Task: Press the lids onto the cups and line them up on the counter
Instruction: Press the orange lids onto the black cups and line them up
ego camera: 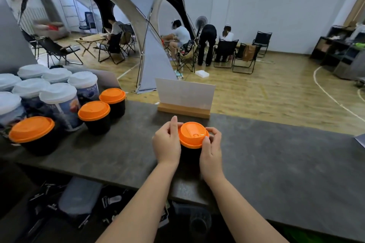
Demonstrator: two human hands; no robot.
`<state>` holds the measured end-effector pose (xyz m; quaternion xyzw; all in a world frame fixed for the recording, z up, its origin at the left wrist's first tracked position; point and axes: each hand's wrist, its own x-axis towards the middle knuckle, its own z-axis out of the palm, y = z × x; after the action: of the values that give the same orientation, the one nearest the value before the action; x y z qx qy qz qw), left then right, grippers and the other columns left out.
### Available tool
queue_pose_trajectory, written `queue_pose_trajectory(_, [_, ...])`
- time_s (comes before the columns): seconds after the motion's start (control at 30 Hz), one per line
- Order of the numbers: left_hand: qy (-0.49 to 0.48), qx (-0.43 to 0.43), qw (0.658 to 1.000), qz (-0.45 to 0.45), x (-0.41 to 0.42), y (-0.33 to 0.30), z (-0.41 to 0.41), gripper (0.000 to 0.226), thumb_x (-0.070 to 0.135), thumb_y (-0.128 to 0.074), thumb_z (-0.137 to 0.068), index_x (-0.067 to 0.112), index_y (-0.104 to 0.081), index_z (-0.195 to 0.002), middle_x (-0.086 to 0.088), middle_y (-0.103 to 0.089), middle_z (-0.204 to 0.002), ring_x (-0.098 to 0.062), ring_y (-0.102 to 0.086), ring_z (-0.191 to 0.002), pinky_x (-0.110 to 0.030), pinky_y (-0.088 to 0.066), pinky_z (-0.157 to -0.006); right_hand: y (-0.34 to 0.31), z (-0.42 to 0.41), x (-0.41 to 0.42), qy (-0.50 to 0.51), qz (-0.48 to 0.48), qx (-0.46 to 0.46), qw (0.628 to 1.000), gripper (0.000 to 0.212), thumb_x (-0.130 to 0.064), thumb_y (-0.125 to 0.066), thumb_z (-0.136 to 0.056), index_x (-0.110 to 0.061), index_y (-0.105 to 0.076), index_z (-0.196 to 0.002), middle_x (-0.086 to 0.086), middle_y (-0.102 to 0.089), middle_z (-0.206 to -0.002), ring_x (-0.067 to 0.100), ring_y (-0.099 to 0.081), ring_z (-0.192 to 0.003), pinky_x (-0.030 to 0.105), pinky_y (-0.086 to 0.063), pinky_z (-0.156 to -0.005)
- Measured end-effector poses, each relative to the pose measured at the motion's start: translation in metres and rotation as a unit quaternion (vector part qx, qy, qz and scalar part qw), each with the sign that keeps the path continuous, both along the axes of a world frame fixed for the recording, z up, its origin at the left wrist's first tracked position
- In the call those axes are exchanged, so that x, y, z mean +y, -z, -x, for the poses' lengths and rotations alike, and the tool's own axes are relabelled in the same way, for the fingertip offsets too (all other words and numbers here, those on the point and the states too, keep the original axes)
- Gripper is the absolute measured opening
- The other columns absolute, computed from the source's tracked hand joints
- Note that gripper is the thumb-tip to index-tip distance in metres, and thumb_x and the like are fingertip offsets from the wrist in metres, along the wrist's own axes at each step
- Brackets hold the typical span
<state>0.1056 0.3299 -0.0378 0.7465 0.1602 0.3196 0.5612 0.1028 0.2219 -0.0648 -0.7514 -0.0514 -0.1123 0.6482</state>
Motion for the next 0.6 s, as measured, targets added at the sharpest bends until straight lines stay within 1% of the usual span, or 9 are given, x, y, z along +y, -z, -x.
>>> queue_pose_trajectory(0.07, [0.027,0.001,1.0,0.014,-0.003,0.002,0.004,0.039,0.043,-0.04,-0.103,0.03,-0.074,-0.087,0.018,-0.069,-0.075,0.003,-0.065,-0.075,-0.01,-0.045,-0.064,0.003,0.001,0.0,0.018,0.009,-0.014,1.0,0.033,-0.041,-0.031,-0.091,-0.027,-0.037,-0.119,0.002,-0.059,-0.108,0.009,-0.058,-0.097,0.019,-0.042,-0.078])
queue_pose_trajectory(0.13, [0.082,-0.018,0.996,0.026,-0.008,0.01,0.009,0.033,0.043,-0.038,-0.101,0.033,-0.069,-0.103,0.02,-0.069,-0.093,0.005,-0.064,-0.091,-0.007,-0.045,-0.072,0.004,0.0,-0.001,0.015,0.016,-0.016,1.0,0.031,-0.042,-0.03,-0.09,-0.031,-0.035,-0.119,-0.001,-0.06,-0.105,0.012,-0.059,-0.095,0.026,-0.045,-0.078])
queue_pose_trajectory(0.17, [0.107,-0.023,0.994,0.027,-0.01,0.015,0.011,0.032,0.044,-0.037,-0.098,0.034,-0.065,-0.11,0.021,-0.067,-0.101,0.006,-0.061,-0.096,-0.006,-0.045,-0.075,0.004,-0.002,-0.001,0.006,0.029,-0.02,0.999,0.035,-0.045,-0.029,-0.09,-0.033,-0.035,-0.122,-0.006,-0.059,-0.106,0.01,-0.059,-0.094,0.025,-0.046,-0.077])
queue_pose_trajectory(0.23, [0.132,-0.016,0.991,0.022,-0.012,0.023,0.011,0.034,0.047,-0.033,-0.096,0.036,-0.056,-0.12,0.023,-0.061,-0.108,0.009,-0.058,-0.099,-0.009,-0.047,-0.077,0.006,-0.004,0.0,-0.011,0.063,-0.04,0.997,0.049,-0.055,-0.023,-0.088,-0.037,-0.036,-0.131,-0.016,-0.054,-0.11,0.004,-0.058,-0.095,0.015,-0.045,-0.077])
queue_pose_trajectory(0.27, [0.134,-0.014,0.991,0.016,-0.013,0.028,0.009,0.035,0.048,-0.031,-0.097,0.038,-0.053,-0.122,0.023,-0.06,-0.109,0.008,-0.058,-0.1,-0.014,-0.049,-0.079,0.008,-0.005,0.0,-0.013,0.076,-0.047,0.996,0.054,-0.059,-0.021,-0.087,-0.038,-0.036,-0.134,-0.016,-0.053,-0.112,0.001,-0.056,-0.097,0.01,-0.042,-0.077])
queue_pose_trajectory(0.33, [0.131,-0.021,0.991,0.007,-0.014,0.032,0.006,0.036,0.047,-0.026,-0.099,0.038,-0.051,-0.123,0.023,-0.059,-0.113,0.005,-0.058,-0.103,-0.017,-0.05,-0.083,0.01,-0.006,0.0,-0.014,0.082,-0.051,0.995,0.048,-0.058,-0.021,-0.09,-0.043,-0.035,-0.133,-0.015,-0.052,-0.115,-0.002,-0.055,-0.098,0.007,-0.04,-0.076])
queue_pose_trajectory(0.43, [0.128,-0.037,0.991,0.012,-0.014,0.032,0.004,0.039,0.042,-0.024,-0.098,0.033,-0.052,-0.124,0.019,-0.059,-0.115,0.005,-0.057,-0.106,-0.009,-0.047,-0.083,0.011,-0.008,0.001,-0.014,0.089,-0.053,0.995,0.048,-0.059,-0.018,-0.091,-0.042,-0.032,-0.133,-0.013,-0.052,-0.118,-0.002,-0.055,-0.099,0.004,-0.039,-0.074])
queue_pose_trajectory(0.5, [0.125,-0.048,0.991,0.01,-0.014,0.033,0.003,0.039,0.037,-0.024,-0.098,0.029,-0.054,-0.122,0.017,-0.059,-0.113,0.007,-0.056,-0.106,-0.005,-0.044,-0.082,0.012,-0.007,0.002,-0.012,0.091,-0.056,0.994,0.052,-0.063,-0.015,-0.088,-0.042,-0.03,-0.133,-0.013,-0.052,-0.117,-0.002,-0.055,-0.1,0.005,-0.04,-0.075])
queue_pose_trajectory(0.6, [0.121,-0.056,0.991,0.0,-0.015,0.033,0.002,0.041,0.036,-0.024,-0.098,0.025,-0.055,-0.122,0.013,-0.06,-0.113,0.006,-0.056,-0.105,-0.003,-0.041,-0.082,0.013,-0.007,0.003,-0.01,0.095,-0.058,0.994,0.045,-0.062,-0.015,-0.09,-0.048,-0.027,-0.131,-0.013,-0.051,-0.118,0.001,-0.056,-0.101,0.014,-0.045,-0.079])
